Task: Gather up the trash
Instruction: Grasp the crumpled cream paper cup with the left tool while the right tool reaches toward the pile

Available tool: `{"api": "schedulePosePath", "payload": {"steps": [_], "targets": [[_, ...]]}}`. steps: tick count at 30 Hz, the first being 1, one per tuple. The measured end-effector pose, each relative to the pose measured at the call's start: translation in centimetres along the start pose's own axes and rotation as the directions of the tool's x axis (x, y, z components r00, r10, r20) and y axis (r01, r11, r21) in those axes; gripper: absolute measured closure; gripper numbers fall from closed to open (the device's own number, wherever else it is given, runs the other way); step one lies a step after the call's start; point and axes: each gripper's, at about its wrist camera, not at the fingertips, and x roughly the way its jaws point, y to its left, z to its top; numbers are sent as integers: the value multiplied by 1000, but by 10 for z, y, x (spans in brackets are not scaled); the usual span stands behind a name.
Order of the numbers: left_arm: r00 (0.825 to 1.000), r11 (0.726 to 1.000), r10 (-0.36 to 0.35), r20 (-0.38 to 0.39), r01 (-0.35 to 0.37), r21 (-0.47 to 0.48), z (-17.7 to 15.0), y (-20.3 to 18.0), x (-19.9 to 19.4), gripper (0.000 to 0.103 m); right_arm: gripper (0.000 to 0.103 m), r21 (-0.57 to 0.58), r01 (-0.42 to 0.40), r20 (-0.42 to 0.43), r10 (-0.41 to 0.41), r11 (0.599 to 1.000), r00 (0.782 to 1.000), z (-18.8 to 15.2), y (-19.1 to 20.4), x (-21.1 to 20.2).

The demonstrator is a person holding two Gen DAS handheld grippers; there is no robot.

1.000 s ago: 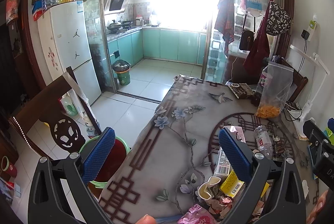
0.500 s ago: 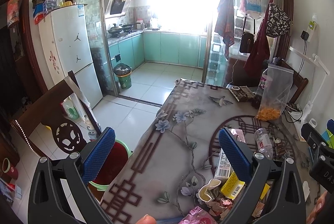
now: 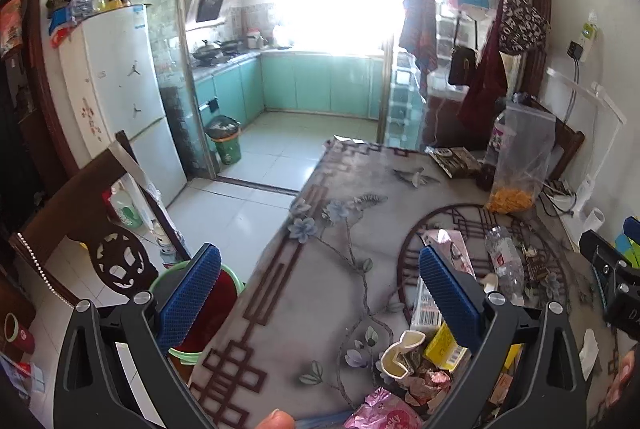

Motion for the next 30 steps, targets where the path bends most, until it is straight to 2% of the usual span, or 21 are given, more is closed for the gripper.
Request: {"api": "schedulePosePath", "payload": {"steps": [2,4,6,10,12,14,16,17,20,21,26,30], "targets": [[997,998,-55,-56,55,5,-14,-2,20,8,4,8,-16,-50,16,1000,999,-12,-11,9],[982,994,-113,-150,112,-12,-32,-6,45,8,4,10,-15,-105,16,1000,994,-26,-20,20],[952,984,-172,-254,177,-5,-55,-15,73,14,4,15,-11,-161,13,1000,987,-40,-24,30],[893,971,-218,-393,241,8,-95,-38,114,21,4,43,-13,-241,23,999,970,-64,-27,46],[856,968,-225,-466,252,-6,-110,-46,134,39,4,61,-27,-259,42,998,965,-67,-27,53],[819,958,-270,-506,282,-54,-119,-49,147,46,4,89,-55,-271,77,994,959,-70,-25,61],[799,956,-274,-535,288,-59,-123,-50,154,63,4,125,-82,-290,115,989,950,-72,-22,73],[797,954,-276,-538,294,-54,-125,-51,154,73,4,146,-95,-300,135,985,944,-74,-21,79],[797,947,-303,-522,315,-69,-122,-44,149,84,4,221,-135,-338,206,966,918,-78,-17,105],[805,948,-301,-511,312,-67,-119,-40,146,85,4,236,-139,-350,218,962,911,-79,-16,112],[899,972,-214,-383,236,12,-86,-20,112,85,4,302,-162,-424,285,940,860,-88,-4,143],[947,984,-153,-283,174,49,-54,-2,78,85,6,293,-151,-473,281,944,835,-98,11,162]]}}
